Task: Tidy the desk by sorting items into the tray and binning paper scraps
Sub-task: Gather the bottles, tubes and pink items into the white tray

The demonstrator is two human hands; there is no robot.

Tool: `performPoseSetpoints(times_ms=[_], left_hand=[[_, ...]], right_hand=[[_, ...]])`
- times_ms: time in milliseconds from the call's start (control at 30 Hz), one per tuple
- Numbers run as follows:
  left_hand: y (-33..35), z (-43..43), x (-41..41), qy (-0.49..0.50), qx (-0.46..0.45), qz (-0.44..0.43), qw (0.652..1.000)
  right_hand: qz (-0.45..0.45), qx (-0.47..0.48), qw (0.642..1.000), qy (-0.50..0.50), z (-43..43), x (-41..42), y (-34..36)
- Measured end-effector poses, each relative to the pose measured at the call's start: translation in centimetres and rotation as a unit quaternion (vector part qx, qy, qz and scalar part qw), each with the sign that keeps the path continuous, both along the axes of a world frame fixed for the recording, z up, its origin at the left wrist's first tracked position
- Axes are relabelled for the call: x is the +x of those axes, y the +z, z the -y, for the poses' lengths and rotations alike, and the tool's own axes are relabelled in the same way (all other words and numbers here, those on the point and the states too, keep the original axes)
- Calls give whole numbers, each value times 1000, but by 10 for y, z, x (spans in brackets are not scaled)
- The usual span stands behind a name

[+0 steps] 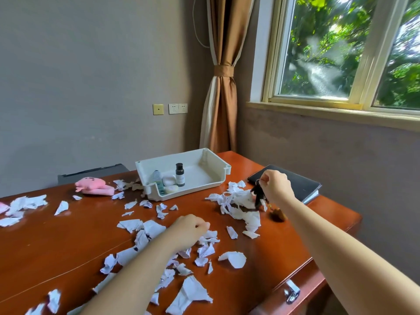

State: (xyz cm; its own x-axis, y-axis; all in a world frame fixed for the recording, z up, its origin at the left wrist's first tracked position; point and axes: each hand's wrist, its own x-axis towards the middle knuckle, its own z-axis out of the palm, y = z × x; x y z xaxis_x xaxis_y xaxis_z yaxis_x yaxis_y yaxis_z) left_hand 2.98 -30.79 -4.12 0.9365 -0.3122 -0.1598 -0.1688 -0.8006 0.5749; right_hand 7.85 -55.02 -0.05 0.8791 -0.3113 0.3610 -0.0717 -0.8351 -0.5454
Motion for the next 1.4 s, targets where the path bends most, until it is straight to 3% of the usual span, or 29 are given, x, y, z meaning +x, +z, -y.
performPoseSetpoints(times_ms=[167,533,800,1133,1400], left_hand=[[24,-12,5,-20,33,-1,999],[76,-44,-42,-63,99,89,989],[68,-107,-92,-33,138,54,988],[37,-143,-134,-14,254,-46,966],[23,-140,-141,65,183,33,980]], right_hand=[[49,4,998,31,-5,-15,39],[107,-24,983,149,-61,-63,99],[60,-87,963,249,-112,-110,94],[64,-138,947,284,-145,-149,73],[59,-153,947,277,-147,-161,73]])
